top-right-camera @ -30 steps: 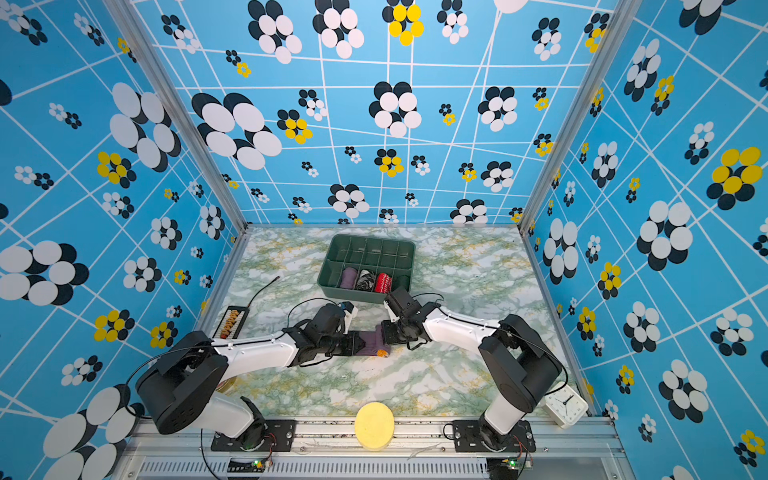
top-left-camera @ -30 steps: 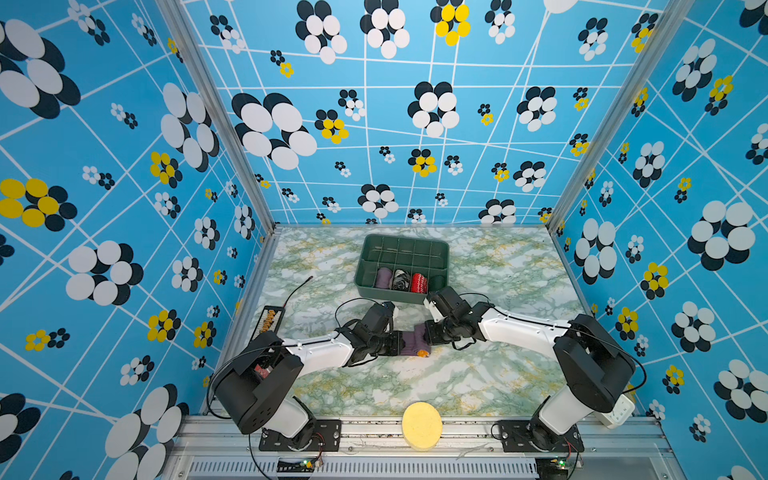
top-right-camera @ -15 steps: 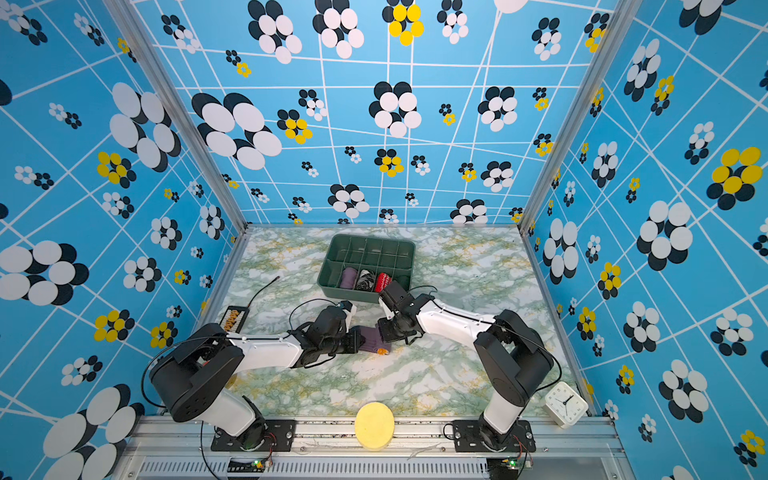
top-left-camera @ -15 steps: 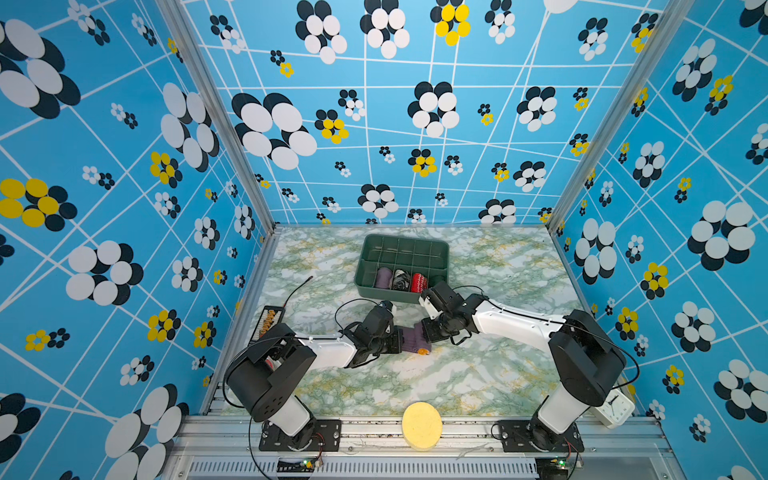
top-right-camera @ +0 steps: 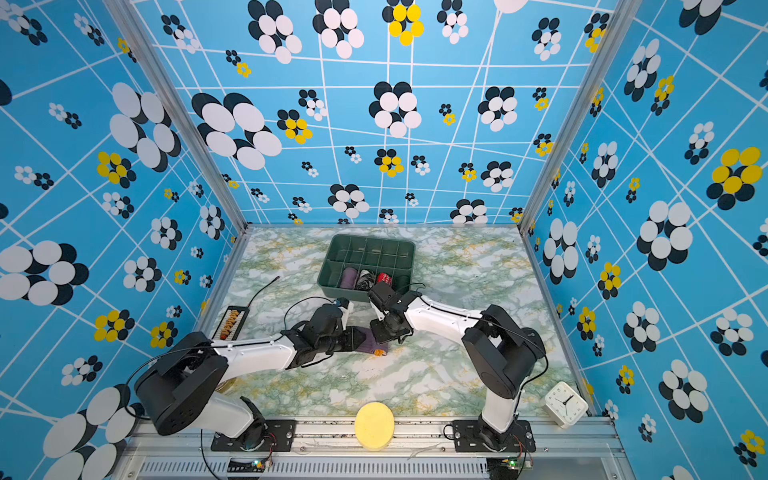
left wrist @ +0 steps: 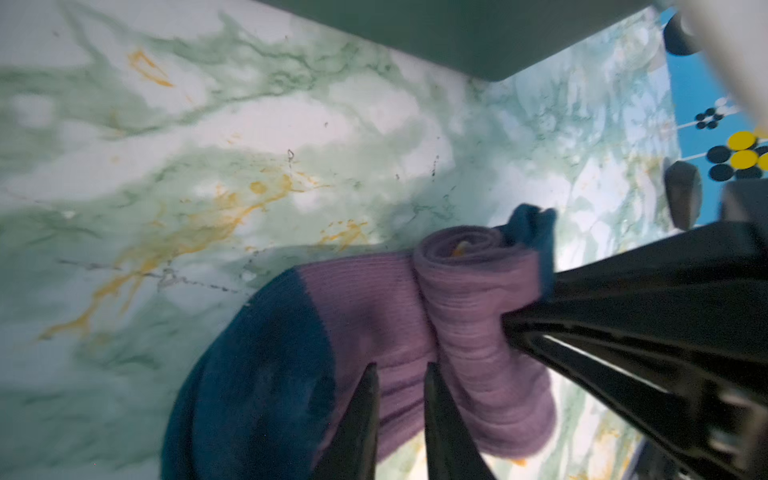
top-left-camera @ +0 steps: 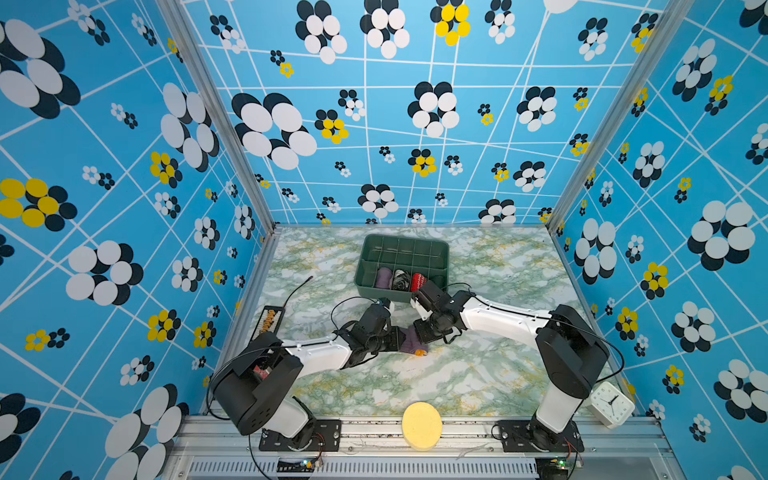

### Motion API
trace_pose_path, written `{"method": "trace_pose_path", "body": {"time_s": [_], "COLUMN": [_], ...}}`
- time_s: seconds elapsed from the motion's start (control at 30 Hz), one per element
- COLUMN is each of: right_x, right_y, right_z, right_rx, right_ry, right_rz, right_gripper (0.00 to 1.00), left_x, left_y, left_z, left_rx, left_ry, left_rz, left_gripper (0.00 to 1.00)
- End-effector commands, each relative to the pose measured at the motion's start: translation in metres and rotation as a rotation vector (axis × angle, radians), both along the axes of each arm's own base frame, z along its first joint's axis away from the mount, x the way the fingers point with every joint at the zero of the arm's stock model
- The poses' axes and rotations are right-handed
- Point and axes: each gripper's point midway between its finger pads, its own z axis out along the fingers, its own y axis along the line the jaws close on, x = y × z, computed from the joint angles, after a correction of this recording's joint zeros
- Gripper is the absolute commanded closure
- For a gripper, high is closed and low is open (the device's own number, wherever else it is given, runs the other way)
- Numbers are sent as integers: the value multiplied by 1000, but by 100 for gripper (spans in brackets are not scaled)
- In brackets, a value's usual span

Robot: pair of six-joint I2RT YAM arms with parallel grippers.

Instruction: Roll the socks

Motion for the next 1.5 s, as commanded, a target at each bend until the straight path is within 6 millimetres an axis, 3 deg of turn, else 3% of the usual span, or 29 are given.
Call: {"method": "trace_pose_path", "body": {"time_s": [0.0,0.2,0.43,0.67,1.2,1.47], "right_x": [-9,-9,-9,-11,-13,-12], "right_y": [-7,1,5,5,4,7], "right_z": [-11,-11,-12,-13,-15,-13], "right_rx": [-69,-74,-75,-61,-57,-46], "right_ry": [43,44,51,57,62,57], "right_rz": [1,3,-22,-43,-48,-44], "right_gripper": [100,100,100,100,100,100], "left_x": [-2,-3,-9,-13,-13,-17], "left_y": [12,11,-14,-25,-38,-31], "left_z": [9,29,34,21,0,-17], "left_rx": [27,-4,-45,-63,-50,29], "left_ry": [-42,-106,-128,-98,-44,7], "left_rz": [18,20,-29,-41,-76,-88], "left_gripper": [75,75,86,91,92,93]}}
